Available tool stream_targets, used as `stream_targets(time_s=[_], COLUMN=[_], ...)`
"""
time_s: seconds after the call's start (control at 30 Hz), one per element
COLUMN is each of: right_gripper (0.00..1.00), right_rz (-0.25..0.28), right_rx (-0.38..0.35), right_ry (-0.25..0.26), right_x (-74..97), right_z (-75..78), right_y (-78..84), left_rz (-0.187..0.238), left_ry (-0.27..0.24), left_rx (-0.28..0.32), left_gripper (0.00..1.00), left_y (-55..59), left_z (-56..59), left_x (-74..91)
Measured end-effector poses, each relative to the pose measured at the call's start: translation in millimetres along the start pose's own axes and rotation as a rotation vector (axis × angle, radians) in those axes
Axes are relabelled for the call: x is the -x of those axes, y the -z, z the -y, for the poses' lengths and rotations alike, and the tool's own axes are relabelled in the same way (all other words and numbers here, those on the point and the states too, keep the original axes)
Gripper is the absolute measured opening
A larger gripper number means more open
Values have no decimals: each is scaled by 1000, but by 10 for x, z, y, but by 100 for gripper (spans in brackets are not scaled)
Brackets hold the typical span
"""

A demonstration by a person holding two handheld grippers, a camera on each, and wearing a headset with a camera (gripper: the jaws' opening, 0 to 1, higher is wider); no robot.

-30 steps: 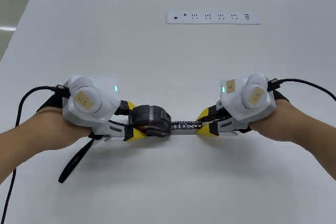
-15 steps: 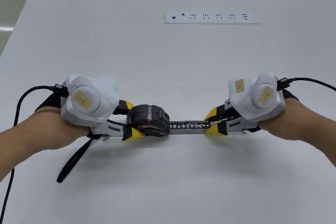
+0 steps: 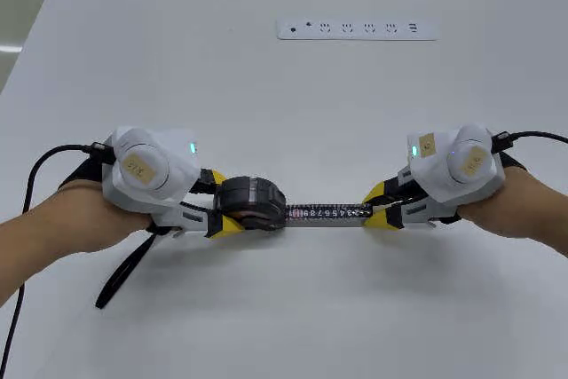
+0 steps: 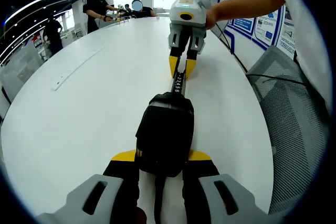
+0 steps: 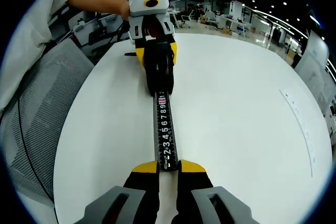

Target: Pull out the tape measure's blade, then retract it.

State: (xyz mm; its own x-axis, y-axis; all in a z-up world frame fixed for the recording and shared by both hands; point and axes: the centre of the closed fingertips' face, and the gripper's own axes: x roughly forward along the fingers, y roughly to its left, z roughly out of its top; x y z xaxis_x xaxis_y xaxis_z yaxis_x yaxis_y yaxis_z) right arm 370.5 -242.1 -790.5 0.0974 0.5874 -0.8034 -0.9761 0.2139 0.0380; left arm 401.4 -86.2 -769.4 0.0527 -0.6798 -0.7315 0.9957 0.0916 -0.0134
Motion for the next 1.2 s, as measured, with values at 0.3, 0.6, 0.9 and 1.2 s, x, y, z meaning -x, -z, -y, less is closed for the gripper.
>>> stream_targets(time_s=[0.3,0.6,0.9,1.2], right_gripper=[8,8,8,8], right_rz=[-25,-44,-67,-81], right_rx=[7,2,4,0], right_ry=[2,7,17,23], right_x=[106,190,292,359], right_z=[17,23,57,63], right_y=[120,228,343,440], left_rz=[0,-1,-1,-4], left_ry=[-1,-2,-2,-1], left_rx=[2,2,3,1], left_gripper=[26,26,26,26], left_y=[2,4,6,4], left_z=[-4,-5,-6,-3], left_x=[-2,-5,-7,-9])
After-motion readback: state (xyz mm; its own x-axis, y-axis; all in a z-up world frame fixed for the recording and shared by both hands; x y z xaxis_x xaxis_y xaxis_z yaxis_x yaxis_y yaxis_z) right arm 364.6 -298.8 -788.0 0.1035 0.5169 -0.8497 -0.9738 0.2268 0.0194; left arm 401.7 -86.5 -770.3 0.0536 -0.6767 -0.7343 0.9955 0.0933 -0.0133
